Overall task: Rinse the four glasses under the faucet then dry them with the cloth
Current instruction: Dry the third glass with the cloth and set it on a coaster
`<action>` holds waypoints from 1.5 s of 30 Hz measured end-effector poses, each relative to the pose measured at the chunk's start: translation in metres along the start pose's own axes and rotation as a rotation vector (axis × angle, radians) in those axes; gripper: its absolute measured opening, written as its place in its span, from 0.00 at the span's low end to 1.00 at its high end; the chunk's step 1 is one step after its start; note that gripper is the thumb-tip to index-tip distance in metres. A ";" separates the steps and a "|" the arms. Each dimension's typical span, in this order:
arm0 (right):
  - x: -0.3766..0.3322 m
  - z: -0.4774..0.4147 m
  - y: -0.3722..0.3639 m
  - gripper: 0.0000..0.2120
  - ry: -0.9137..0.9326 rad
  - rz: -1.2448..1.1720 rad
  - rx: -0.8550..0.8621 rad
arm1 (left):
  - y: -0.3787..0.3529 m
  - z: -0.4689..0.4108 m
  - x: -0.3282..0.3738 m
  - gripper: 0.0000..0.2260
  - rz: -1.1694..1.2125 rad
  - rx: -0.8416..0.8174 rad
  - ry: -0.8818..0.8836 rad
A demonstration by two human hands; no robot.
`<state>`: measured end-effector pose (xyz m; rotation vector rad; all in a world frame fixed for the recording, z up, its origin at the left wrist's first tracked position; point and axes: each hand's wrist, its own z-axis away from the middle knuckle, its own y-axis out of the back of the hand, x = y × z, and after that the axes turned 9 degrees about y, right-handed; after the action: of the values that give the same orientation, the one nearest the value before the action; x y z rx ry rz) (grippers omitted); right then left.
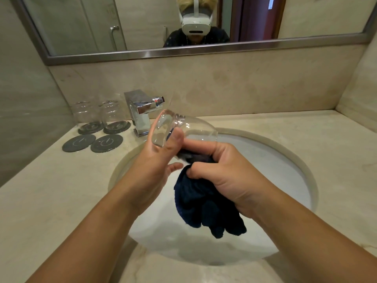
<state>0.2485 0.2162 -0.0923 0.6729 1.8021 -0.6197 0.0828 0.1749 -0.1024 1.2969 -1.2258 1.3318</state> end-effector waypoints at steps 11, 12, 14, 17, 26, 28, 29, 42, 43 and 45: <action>-0.001 -0.003 0.004 0.29 -0.037 -0.178 0.073 | 0.004 -0.001 -0.001 0.46 -0.026 0.027 -0.056; 0.000 -0.003 0.003 0.29 -0.034 -0.167 0.078 | 0.001 -0.001 -0.002 0.45 -0.034 0.025 -0.049; 0.001 -0.002 0.002 0.29 -0.020 -0.126 0.081 | -0.002 0.000 -0.002 0.48 -0.046 0.039 -0.042; 0.000 -0.001 0.001 0.29 -0.008 -0.077 0.093 | -0.003 -0.002 -0.002 0.52 -0.124 0.067 -0.044; -0.001 -0.002 0.004 0.28 -0.111 -0.222 0.098 | 0.004 0.001 -0.001 0.48 -0.108 -0.032 -0.071; -0.001 -0.002 0.003 0.28 -0.093 -0.186 0.117 | 0.000 0.001 -0.001 0.48 -0.088 0.001 -0.069; -0.001 -0.002 0.003 0.29 -0.080 -0.145 0.118 | -0.002 0.001 -0.001 0.47 -0.068 0.019 -0.063; 0.001 -0.003 0.003 0.27 -0.086 -0.262 0.052 | 0.004 -0.003 -0.005 0.45 -0.050 -0.024 -0.037; 0.001 -0.003 0.004 0.28 -0.083 -0.264 0.059 | 0.004 -0.003 -0.005 0.45 -0.047 -0.028 -0.033; 0.002 -0.004 0.004 0.28 -0.066 -0.234 0.081 | 0.003 -0.002 -0.004 0.45 -0.013 -0.030 -0.026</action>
<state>0.2481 0.2221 -0.0938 0.4920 1.8154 -0.8657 0.0798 0.1772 -0.1069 1.3024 -1.2491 1.2865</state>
